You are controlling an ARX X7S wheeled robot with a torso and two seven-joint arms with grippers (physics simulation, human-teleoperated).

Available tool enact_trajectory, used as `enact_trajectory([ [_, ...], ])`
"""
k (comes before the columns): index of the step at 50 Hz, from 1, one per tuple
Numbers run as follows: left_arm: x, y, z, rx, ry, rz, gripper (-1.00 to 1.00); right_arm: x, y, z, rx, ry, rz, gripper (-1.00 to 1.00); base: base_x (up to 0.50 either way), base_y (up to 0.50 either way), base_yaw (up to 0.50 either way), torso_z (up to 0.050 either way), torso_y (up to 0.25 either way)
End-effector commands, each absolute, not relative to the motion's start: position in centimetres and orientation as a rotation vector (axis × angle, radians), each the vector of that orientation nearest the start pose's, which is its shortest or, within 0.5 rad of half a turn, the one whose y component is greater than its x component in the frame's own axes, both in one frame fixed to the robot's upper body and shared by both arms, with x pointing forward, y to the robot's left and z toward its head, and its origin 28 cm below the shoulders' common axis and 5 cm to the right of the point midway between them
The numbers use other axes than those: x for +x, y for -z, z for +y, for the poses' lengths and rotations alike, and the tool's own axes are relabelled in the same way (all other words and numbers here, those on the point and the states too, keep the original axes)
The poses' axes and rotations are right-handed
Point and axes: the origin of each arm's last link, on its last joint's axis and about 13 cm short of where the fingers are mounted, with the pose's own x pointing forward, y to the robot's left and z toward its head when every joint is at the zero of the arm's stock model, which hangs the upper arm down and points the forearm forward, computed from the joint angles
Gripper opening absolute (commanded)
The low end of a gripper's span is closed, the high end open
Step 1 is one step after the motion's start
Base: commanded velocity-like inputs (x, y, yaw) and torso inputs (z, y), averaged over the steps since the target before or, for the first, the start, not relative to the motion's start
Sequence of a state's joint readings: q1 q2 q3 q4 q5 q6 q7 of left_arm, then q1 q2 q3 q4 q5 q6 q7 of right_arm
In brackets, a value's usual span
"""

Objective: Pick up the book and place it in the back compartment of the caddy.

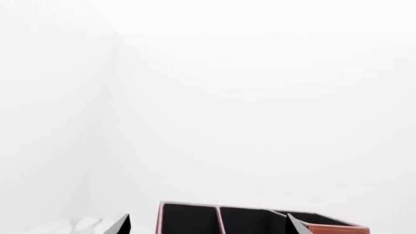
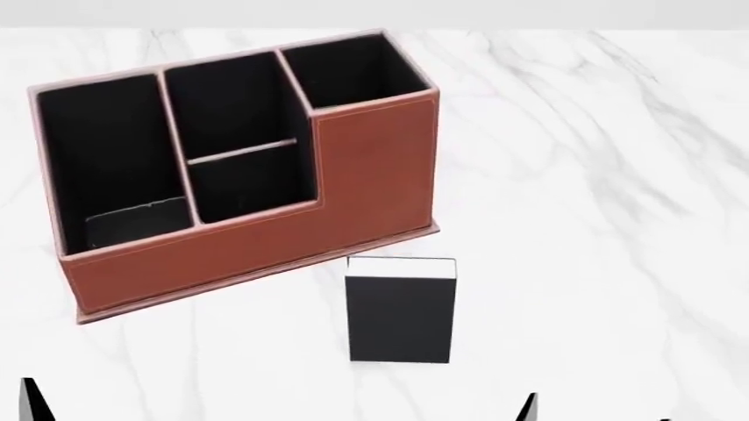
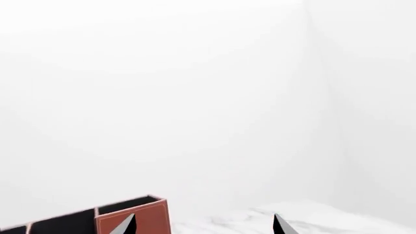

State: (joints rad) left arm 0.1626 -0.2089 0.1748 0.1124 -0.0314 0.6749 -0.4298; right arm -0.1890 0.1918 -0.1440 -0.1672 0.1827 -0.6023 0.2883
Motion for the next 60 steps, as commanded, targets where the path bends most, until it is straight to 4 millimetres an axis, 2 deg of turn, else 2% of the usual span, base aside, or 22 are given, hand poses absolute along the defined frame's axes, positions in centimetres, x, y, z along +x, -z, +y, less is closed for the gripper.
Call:
enact_trajectory([
  [1,16.98,-4.84,21.19,-0.055,-0.173,-0.6,1.0,16.52,-5.24,-10.73,0.155,0.118,-0.546,1.0,0.13,0.0,0.0,0.0,0.0],
  [60,16.92,-4.94,21.24,-0.063,-0.175,-0.601,1.0,16.51,-5.29,-10.71,0.151,0.121,-0.548,1.0,0.13,0.0,0.0,0.0,0.0],
])
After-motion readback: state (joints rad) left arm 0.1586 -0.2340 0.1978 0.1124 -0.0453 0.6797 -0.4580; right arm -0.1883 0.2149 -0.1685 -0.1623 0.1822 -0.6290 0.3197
